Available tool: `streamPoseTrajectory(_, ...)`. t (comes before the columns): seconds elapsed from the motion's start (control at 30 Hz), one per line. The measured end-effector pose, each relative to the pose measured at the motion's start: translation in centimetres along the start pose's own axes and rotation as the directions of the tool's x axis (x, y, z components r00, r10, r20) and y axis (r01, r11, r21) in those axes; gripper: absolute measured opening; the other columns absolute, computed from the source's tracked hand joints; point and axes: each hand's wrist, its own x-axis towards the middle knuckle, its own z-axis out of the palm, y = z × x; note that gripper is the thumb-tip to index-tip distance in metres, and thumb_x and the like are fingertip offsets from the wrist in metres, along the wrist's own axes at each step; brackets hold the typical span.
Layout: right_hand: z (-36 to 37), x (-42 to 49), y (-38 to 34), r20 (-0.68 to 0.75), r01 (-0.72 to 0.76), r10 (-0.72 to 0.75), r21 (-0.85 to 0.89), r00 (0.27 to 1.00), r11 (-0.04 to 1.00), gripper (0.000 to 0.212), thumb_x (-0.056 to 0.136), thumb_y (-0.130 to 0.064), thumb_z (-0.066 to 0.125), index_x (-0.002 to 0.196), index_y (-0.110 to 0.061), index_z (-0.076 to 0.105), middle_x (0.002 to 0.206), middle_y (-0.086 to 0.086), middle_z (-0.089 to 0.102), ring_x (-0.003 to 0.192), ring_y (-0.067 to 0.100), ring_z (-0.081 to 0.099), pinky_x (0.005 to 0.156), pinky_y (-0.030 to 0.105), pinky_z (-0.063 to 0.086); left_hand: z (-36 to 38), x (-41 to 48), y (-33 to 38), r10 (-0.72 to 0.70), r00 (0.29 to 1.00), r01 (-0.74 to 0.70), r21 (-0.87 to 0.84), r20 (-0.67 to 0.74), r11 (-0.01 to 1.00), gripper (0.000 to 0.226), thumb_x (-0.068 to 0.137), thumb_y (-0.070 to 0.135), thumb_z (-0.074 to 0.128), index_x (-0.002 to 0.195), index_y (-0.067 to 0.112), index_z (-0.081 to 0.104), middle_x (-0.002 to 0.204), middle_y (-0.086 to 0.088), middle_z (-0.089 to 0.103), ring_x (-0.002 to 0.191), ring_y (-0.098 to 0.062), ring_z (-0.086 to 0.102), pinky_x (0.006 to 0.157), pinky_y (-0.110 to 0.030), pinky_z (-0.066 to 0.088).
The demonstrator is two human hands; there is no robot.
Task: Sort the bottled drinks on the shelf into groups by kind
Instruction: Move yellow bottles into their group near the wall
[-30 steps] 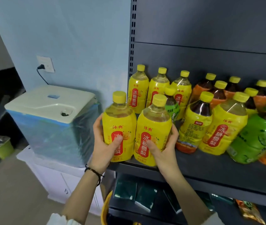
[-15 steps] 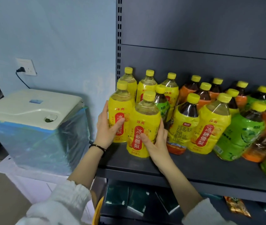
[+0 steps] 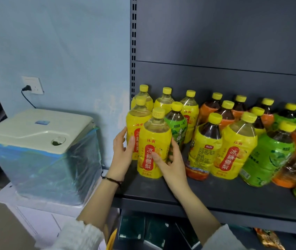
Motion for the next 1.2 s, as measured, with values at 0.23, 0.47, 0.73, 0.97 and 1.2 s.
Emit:
streamPoseTrajectory(0.23, -0.1, -0.1, -0.8, 0.251, -0.003, -0.019, 0.088, 0.968, 0.996, 0.071, 0.083, -0.055, 0.063, 0.144, -0.049, 0.027, 0.144, -0.016, 0.044, 0.128, 0.003, 0.047, 0.098, 0.029, 0.049, -0.1, -1.4, -0.4, 0.072, 0.984, -0.090, 0.106, 0.162, 0.990, 0.098, 0.041, 0.082, 0.071, 0.127, 0.047, 0.040, 0.141, 0.009, 0.022, 0.134, -0.015, 0.034, 0.105, -0.042, 0.044)
streamPoseTrajectory(0.47, -2.6, -0.4, -0.6, 0.040, 0.050, -0.051, 0.022, 0.998, 0.998, 0.061, 0.085, -0.049, 0.050, 0.140, -0.040, 0.027, 0.145, -0.010, 0.032, 0.131, 0.006, 0.039, 0.093, 0.009, 0.040, -0.8, -0.6, -0.2, 0.035, 0.989, -0.049, 0.090, 0.142, 0.995, 0.091, 0.034, 0.078, 0.076, 0.113, 0.051, 0.040, 0.134, 0.006, 0.033, 0.122, -0.013, 0.047, 0.098, -0.040, 0.049)
streamPoseTrajectory(0.73, -1.9, 4.4, -0.9, -0.107, -0.042, 0.051, 0.090, 0.993, 0.995, 0.092, 0.089, -0.049, 0.057, 0.150, -0.036, -0.011, 0.160, -0.010, 0.002, 0.146, 0.013, 0.012, 0.118, 0.037, 0.020, -0.5, 0.8, -0.9, -0.007, 0.995, 0.009, -0.022, 0.098, 1.000, 0.100, 0.039, 0.065, 0.085, 0.124, 0.037, 0.039, 0.130, -0.007, 0.052, 0.111, -0.020, 0.060, 0.084, -0.036, 0.056)
streamPoseTrajectory(0.97, -2.1, 6.4, -0.6, -0.072, -0.125, 0.137, 0.146, 0.988, 0.981, 0.104, 0.076, -0.054, 0.069, 0.153, -0.035, 0.001, 0.159, -0.007, 0.009, 0.145, 0.015, 0.017, 0.113, 0.033, 0.026, -0.1, 1.8, -0.4, -0.025, 0.991, 0.034, -0.068, 0.130, 0.997, 0.078, 0.053, 0.039, 0.087, 0.115, 0.040, 0.041, 0.119, 0.000, 0.060, 0.098, -0.011, 0.065, 0.067, -0.020, 0.055)
streamPoseTrajectory(1.2, -2.3, 4.7, 0.2, 0.014, -0.143, 0.143, 0.187, 0.990, 0.972, 0.100, 0.056, -0.061, 0.081, 0.135, -0.032, 0.028, 0.139, 0.002, 0.044, 0.125, 0.017, 0.050, 0.104, 0.042, 0.046, -1.2, 2.1, -0.3, -0.046, 0.985, 0.055, -0.052, 0.165, 0.997, 0.085, 0.052, 0.045, 0.081, 0.127, 0.027, 0.045, 0.117, 0.000, 0.064, 0.100, -0.013, 0.066, 0.069, -0.021, 0.056)
